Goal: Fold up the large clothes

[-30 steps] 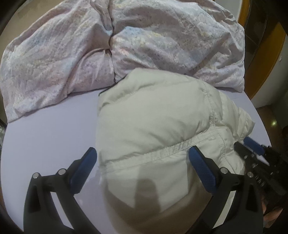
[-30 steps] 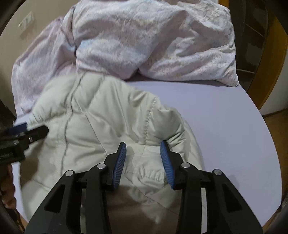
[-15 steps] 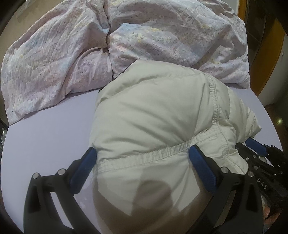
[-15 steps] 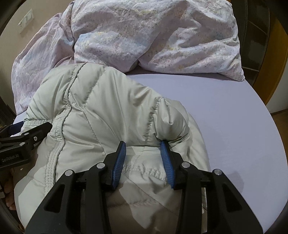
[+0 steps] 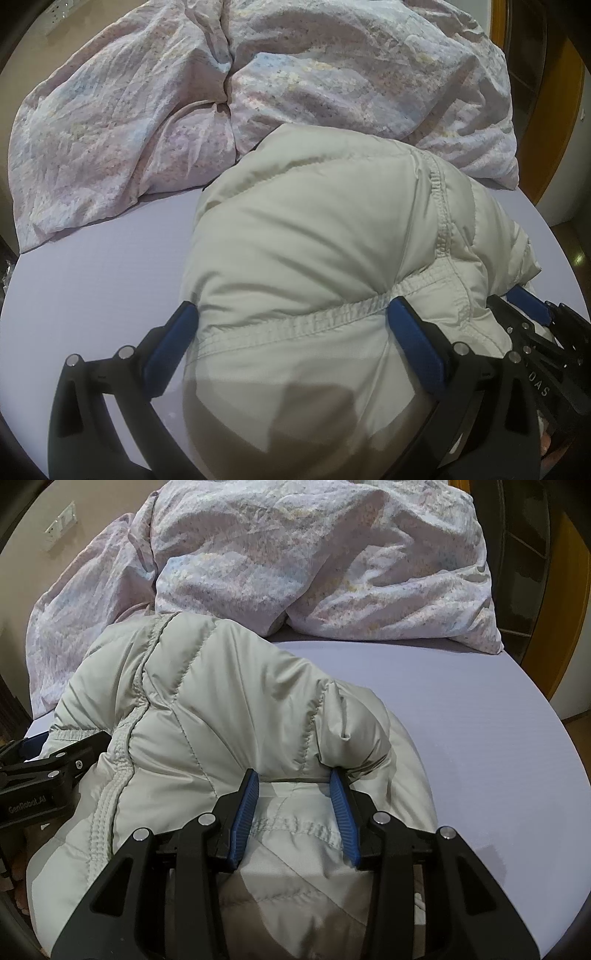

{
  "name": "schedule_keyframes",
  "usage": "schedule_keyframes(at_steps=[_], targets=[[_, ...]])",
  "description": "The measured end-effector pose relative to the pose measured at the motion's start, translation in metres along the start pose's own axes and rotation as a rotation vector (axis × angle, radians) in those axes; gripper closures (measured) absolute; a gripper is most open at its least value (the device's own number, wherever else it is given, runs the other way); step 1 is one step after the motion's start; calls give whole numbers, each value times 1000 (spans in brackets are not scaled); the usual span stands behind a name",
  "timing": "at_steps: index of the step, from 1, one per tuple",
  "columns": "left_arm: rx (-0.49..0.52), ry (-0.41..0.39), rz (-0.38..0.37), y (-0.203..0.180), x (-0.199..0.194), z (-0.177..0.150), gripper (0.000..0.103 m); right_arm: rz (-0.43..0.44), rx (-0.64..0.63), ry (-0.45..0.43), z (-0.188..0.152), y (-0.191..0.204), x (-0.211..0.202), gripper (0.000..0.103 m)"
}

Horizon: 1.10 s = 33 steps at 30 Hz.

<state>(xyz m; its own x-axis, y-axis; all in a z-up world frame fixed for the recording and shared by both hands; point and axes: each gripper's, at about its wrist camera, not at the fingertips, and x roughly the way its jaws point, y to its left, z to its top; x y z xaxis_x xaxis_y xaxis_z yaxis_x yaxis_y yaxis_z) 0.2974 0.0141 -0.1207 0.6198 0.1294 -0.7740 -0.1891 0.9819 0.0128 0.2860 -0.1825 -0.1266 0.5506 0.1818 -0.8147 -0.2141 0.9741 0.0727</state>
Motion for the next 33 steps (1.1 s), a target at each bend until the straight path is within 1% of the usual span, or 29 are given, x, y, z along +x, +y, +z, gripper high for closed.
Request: schedule_keyframes(at_steps=[10, 18, 25, 26, 28, 30, 31, 33], targets=[[-3, -41, 8, 0, -3, -6, 2, -19, -7, -76, -9, 3, -3, 61], [-4, -71, 12, 0, -4, -10, 2, -28, -7, -116, -15, 4, -4, 61], [-6, -87, 18, 0, -4, -11, 2, -25, -9, -112, -13, 3, -3, 61], [-5, -80, 18, 0, -4, -11, 2, -30, -13, -103, -12, 4, -3, 61], [-4, -53, 17, 0, -6, -8, 2, -38, -17, -50, -2, 5, -6, 61], [-17, -30, 7, 4, -11, -3, 2, -13, 22, -3, 9, 0, -11, 61], [-34, -25, -2, 8, -15, 1, 2, 12, 58, -9, 15, -4, -18, 61], [-61, -46, -5, 14, -23, 6, 2, 25, 93, -47, 24, -10, -27, 61]])
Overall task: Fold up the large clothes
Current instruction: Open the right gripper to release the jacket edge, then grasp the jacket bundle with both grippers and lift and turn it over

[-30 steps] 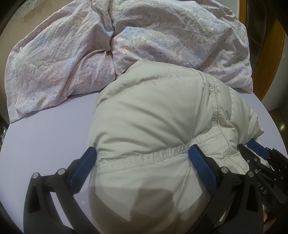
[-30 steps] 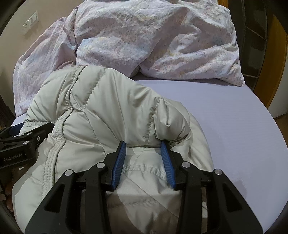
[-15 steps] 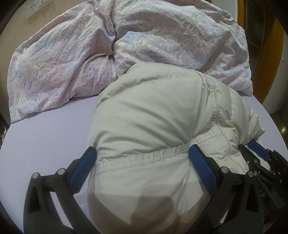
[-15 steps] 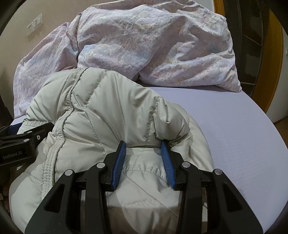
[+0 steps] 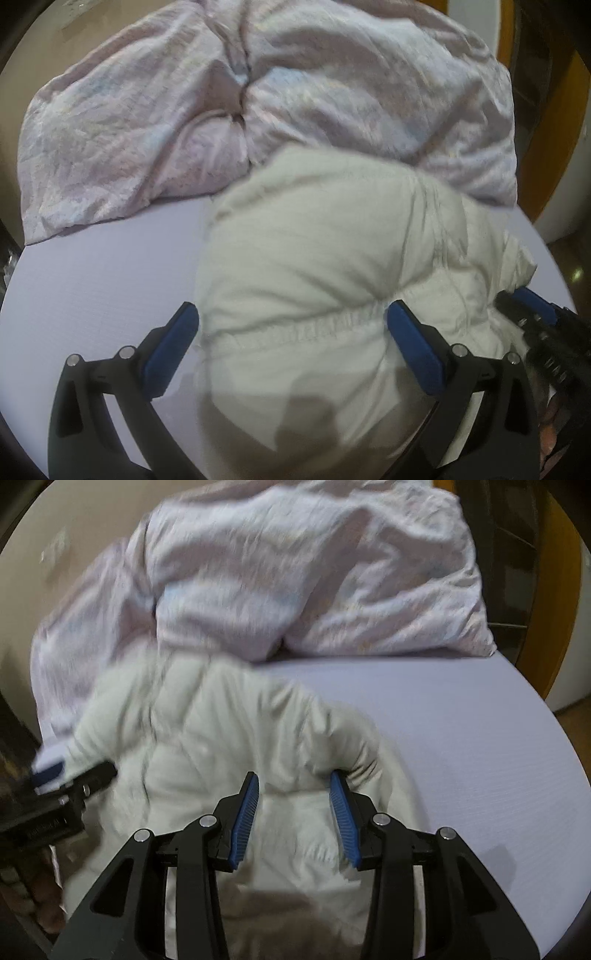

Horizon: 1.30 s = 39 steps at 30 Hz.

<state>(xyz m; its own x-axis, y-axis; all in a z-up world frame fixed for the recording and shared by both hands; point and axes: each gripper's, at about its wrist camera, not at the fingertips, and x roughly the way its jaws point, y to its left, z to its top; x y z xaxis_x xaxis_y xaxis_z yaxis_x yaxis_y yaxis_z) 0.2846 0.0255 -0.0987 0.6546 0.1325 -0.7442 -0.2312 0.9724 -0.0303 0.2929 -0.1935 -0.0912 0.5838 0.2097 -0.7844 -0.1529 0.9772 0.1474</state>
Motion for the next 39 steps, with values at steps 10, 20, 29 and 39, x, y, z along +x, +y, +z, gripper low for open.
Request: schedule_keyframes(at_steps=[10, 20, 29, 39], targets=[[-16, 2, -16, 2, 23, 12, 2, -56, -80, -29, -12, 3, 24, 60], [-3, -19, 16, -5, 42, 6, 2, -57, -81, -62, -16, 2, 35, 60], [36, 7, 81, -13, 46, 7, 2, -112, -154, 53, -4, 13, 43, 59], [-98, 135, -109, 36, -2, -3, 2, 114, 108, 242, 23, -42, -8, 8]])
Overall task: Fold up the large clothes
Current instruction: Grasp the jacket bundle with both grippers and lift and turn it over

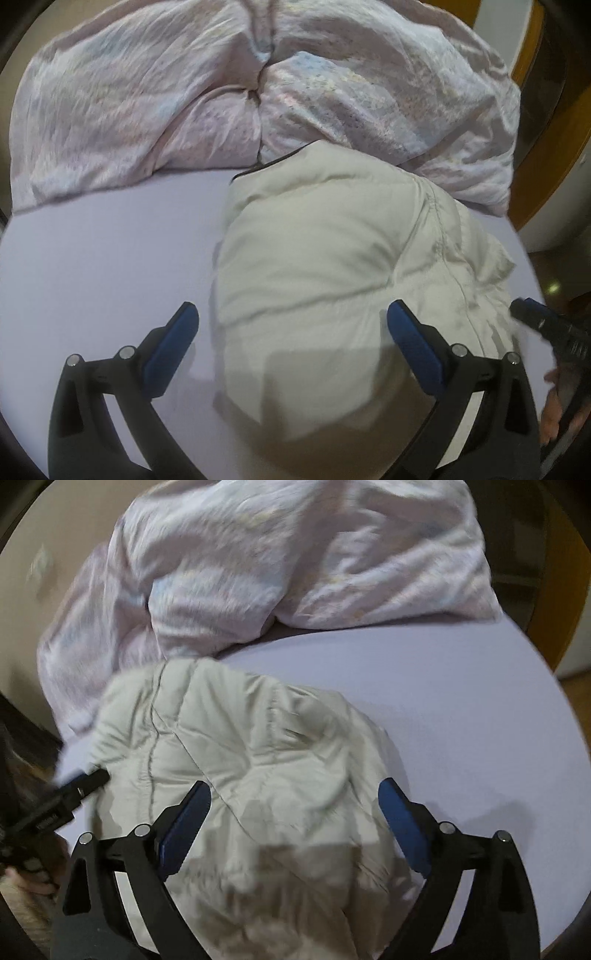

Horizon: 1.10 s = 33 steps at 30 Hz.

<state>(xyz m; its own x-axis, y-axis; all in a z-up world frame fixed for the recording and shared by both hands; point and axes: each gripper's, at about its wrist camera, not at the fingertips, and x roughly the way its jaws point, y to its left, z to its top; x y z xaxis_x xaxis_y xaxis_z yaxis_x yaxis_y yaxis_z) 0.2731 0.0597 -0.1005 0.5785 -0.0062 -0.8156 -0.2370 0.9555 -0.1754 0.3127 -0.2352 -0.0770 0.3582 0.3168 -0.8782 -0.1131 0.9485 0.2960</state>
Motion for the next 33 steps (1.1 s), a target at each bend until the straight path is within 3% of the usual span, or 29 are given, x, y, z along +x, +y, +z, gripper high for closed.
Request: schedule_keyframes(at_steps=[7, 14, 20, 26, 33], targets=[[-149, 123, -163, 54, -6, -14, 2, 196, 238, 204, -5, -58, 13, 5], [-173, 200, -269, 56, 10, -25, 2, 318, 335, 363, -20, -67, 46, 1], [-204, 228, -331, 54, 25, -29, 2, 369, 345, 419, -27, -63, 62, 1], [-286, 238, -406, 53, 42, -35, 2, 394, 321, 416, -27, -60, 65, 1], [-323, 238, -426, 52, 46, -37, 2, 465, 246, 455, -32, -36, 75, 1]])
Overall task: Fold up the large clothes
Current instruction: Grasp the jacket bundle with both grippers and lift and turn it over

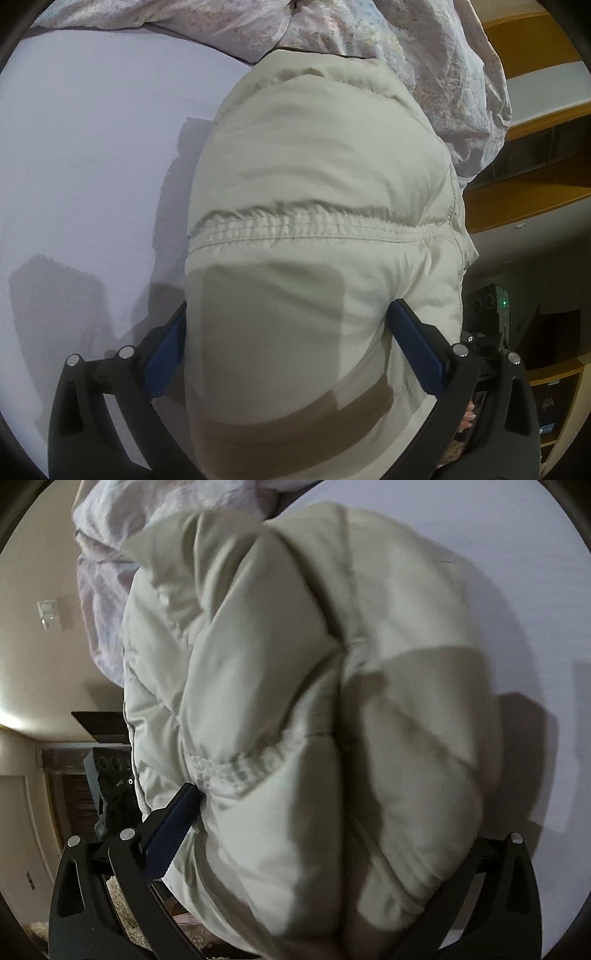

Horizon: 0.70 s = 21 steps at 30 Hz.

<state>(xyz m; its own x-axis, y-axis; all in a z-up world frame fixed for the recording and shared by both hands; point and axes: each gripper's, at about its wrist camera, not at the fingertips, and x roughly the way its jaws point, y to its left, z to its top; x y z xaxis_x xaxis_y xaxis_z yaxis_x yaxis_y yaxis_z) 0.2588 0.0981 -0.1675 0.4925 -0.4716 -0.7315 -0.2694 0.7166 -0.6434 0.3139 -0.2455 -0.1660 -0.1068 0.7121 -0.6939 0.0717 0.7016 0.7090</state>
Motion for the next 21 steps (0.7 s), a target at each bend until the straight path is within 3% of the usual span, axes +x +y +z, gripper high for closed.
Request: schedule_keyframes(at_steps=[4, 6, 8, 11, 14, 21], targets=[[-15, 11, -35, -1, -4, 2, 12, 73, 31, -29, -4, -6, -2, 1], [-17, 10, -51, -1, -9, 2, 18, 102, 42, -52, -8, -9, -5, 9], [-15, -4, -60, 0, -18, 3, 25, 149, 51, -73, -12, -9, -8, 28], [11, -35, -47, -4, -32, 11, 28, 185, 35, -85, -12, 2, -8, 40], [24, -91, -32, -2, -54, 24, 29, 207, -8, -98, -3, 27, -1, 46], [8, -224, -29, 22, -108, 55, 29, 238, -140, -124, 26, 98, 26, 49]])
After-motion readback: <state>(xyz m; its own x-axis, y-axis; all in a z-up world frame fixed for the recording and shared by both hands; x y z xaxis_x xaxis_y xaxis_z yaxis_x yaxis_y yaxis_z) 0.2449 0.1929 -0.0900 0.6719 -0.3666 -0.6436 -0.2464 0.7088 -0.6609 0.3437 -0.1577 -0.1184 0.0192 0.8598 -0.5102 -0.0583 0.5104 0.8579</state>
